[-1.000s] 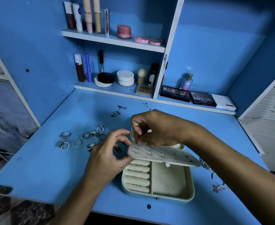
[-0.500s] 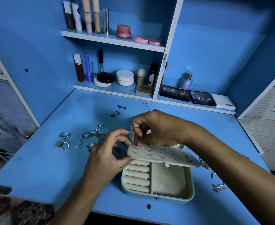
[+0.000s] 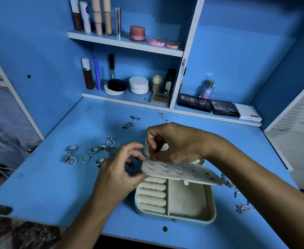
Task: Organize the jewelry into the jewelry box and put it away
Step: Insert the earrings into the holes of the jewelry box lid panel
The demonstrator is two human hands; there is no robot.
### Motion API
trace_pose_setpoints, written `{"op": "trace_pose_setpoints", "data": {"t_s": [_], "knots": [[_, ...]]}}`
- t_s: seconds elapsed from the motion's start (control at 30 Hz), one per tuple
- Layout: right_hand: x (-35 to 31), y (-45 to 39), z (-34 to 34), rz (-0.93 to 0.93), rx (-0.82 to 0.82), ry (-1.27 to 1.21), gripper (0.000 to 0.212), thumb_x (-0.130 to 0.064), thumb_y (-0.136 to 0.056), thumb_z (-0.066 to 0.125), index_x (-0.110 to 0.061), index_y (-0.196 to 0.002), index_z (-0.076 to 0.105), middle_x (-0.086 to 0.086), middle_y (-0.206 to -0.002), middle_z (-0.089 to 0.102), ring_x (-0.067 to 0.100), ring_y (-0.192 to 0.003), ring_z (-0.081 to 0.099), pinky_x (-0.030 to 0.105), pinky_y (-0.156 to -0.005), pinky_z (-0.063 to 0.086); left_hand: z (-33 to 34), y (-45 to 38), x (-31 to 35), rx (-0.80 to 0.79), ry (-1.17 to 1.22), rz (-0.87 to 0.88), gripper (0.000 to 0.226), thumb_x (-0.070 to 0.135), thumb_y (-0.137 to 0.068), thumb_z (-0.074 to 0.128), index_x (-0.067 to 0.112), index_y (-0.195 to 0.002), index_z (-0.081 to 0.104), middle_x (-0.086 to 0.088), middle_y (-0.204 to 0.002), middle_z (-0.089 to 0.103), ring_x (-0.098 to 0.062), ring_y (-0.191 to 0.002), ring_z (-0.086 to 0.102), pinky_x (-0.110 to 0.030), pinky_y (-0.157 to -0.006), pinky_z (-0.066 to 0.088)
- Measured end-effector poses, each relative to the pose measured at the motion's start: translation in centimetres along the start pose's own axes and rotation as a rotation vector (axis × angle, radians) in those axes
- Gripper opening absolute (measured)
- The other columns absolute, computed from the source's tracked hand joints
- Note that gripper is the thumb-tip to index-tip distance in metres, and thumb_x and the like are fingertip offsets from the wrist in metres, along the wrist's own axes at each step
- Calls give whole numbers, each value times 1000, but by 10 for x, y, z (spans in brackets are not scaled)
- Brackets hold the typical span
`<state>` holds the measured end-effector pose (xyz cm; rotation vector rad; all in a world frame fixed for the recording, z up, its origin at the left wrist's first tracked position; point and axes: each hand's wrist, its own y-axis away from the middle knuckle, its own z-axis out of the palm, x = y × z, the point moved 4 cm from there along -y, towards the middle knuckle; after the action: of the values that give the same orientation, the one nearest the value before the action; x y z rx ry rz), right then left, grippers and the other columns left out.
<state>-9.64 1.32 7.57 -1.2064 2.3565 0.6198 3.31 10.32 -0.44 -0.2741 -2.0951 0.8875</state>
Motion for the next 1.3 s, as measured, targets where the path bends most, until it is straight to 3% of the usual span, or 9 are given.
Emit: {"op": "trace_pose_setpoints", "data": {"t_s": [0.17,0.37,0.53,0.87,1.1,1.23,1.3], "knots": [[-2,-1,0,4,-5,21,22,-12,-86,72,-23,-83,52,-4,-88,71,12,-84,68,42,-79,57,0,0,-1,7,-12,8,55,32,-70,80,22,-116,52,16,-89,68,-6,-79,67,-25,-71,53],[2,0,-2,10,16,-22,21,-9,-84,68,-23,-83,53,0,-86,71,21,-83,68,49,-76,56,3,2,-4,2,-42,21,68,9,-61,93,20,-115,52,15,-88,69,0,-84,66,-16,-76,52],[0,-2,0,22,-11,-4,23,-9,-84,69,-25,-84,52,1,-89,70,21,-85,67,49,-77,56,1,1,1,18,-16,24,52,27,-70,81,19,-114,53,15,-88,68,2,-85,65,-11,-78,50],[-2,-1,1,13,-12,17,25,-9,-85,69,-25,-83,50,2,-91,70,20,-86,66,48,-77,56,0,1,5,53,-34,45,43,34,-75,75,19,-110,55,17,-88,68,3,-82,63,-14,-78,52],[-2,-1,1,4,-16,48,25,-11,-86,69,-26,-82,49,0,-91,69,18,-87,65,46,-78,56,-1,1,4,54,-36,41,44,31,-74,76,18,-110,55,14,-89,69,4,-85,65,-13,-79,52],[1,0,-1,11,-14,28,20,-13,-88,67,-25,-83,52,0,-92,69,20,-88,66,47,-79,56,0,2,2,73,-63,50,43,15,-68,82,20,-104,58,16,-90,68,6,-86,65,-17,-78,54],[3,1,-3,10,-9,-28,15,-13,-90,66,-23,-87,55,1,-93,70,18,-87,68,45,-79,57,0,2,0,80,-88,57,32,10,-68,80,18,-95,63,14,-88,70,1,-81,66,-22,-74,55]]}}
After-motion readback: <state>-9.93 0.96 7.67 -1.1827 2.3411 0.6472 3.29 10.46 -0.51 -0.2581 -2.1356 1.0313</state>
